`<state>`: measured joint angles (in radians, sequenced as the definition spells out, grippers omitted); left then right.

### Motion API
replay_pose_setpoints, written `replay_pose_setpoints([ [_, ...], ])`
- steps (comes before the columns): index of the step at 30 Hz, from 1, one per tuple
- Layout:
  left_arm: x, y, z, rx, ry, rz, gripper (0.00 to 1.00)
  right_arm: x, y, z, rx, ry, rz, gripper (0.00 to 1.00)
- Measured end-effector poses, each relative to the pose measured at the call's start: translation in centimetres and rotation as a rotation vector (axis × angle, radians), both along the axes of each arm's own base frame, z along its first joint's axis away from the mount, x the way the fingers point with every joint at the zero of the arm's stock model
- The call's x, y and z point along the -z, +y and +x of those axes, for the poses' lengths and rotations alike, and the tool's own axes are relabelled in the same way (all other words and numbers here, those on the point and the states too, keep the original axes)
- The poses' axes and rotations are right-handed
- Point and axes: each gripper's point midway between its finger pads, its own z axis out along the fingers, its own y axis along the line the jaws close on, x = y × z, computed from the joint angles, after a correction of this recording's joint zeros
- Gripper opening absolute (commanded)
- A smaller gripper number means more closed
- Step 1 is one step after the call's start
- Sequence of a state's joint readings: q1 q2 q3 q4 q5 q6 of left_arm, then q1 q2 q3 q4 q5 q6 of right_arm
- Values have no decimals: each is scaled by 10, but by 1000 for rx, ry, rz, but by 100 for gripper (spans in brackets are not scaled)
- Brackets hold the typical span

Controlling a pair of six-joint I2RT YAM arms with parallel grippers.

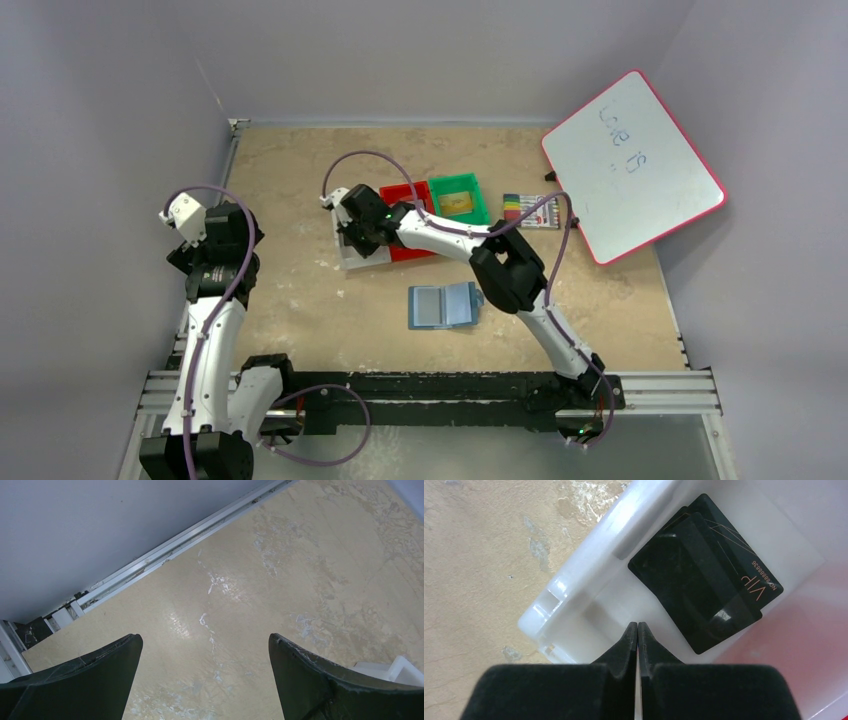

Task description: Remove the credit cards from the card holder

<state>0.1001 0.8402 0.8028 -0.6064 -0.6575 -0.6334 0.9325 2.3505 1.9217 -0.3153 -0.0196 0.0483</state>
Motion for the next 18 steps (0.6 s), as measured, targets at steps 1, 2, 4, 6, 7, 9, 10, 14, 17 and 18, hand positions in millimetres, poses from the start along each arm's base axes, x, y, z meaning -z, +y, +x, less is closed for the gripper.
replay_pose_setpoints([
  [1, 0, 0, 0, 0, 0, 0, 98, 0, 0, 0, 0, 1, 0, 0],
  [2, 0, 0, 0, 0, 0, 0, 98, 0, 0, 0, 0, 0, -1, 0],
  [4, 0, 0, 0, 0, 0, 0, 98, 1, -1, 0, 3, 2, -7, 0],
  [6, 0, 0, 0, 1, 0, -1, 98, 2, -1, 4, 14, -4, -23, 0],
  [7, 0, 0, 0, 2, -1, -1, 98, 3, -1, 6, 19, -8, -31, 0],
  [9, 0, -1, 1, 3, -1, -2, 98, 3, 3, 12, 20, -20, -35, 0],
  [10, 0, -1, 1, 4, -1, -3, 98, 2, 5, 13, 20, -25, -35, 0],
  [14, 0, -1, 1, 6, -3, -4, 98, 3, 8, 19, 8, -42, -46, 0],
  [17, -1, -1, 2, 6, -7, -4, 98, 4, 7, 23, 13, -57, -61, 0],
  [18, -1, -1, 2, 7, -6, -4, 98, 4, 6, 25, 23, -67, -70, 0],
])
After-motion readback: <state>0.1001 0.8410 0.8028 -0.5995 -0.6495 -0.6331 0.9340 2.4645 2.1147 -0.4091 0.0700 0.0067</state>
